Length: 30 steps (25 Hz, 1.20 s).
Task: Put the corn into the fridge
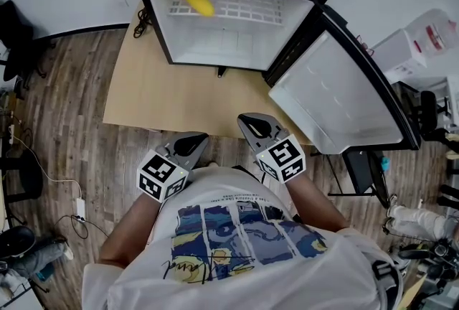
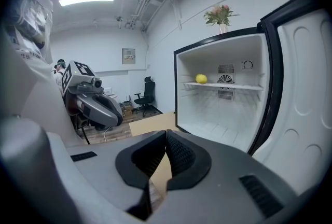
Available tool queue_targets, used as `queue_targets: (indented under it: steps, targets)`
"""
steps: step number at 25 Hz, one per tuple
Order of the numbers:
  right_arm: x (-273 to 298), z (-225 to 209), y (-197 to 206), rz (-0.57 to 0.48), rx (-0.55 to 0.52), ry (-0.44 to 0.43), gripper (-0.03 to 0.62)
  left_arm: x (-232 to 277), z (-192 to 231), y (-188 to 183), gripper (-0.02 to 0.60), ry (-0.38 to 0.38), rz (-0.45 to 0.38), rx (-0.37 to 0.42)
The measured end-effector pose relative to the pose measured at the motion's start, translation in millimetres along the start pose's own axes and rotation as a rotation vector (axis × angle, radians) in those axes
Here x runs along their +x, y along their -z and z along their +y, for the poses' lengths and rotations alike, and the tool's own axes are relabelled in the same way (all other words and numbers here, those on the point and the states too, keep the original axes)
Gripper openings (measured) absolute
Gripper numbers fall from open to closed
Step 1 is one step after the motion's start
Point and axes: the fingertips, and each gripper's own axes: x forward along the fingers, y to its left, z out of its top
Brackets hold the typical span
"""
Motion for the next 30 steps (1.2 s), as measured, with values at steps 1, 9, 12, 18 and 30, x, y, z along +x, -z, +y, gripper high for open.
queue_targets:
  steps: [1,9,12,18,30]
  targets:
    - [-0.1,-0.2,-0.2,-0.001,0.0,0.001,0.012,0.2,0.4,-0.2,0.009,0.0,0.0,0.001]
    - [-1.3,-0.3,-1.1,-0.005,0.0,0.009,0.012,1.3,1.5,-0.2,0.009,0.008,0.005,0.007]
    - [-1.0,0.0,0.5,-0.004,0.001,0.008,0.012,2.2,1.8,0.1,0.009,0.01,0.007,0.007]
    - [1.0,1.2,1.9,-0.001,-0.008,0.005,0.012,2.7,2.9,2.0,0.009,0.012,0.013,0.006]
    - [3.7,4.0,3.5,0.004,-0.013,-0.005,0.011,0.3,3.8,4.6,0.009,0.003,0.016,0.002]
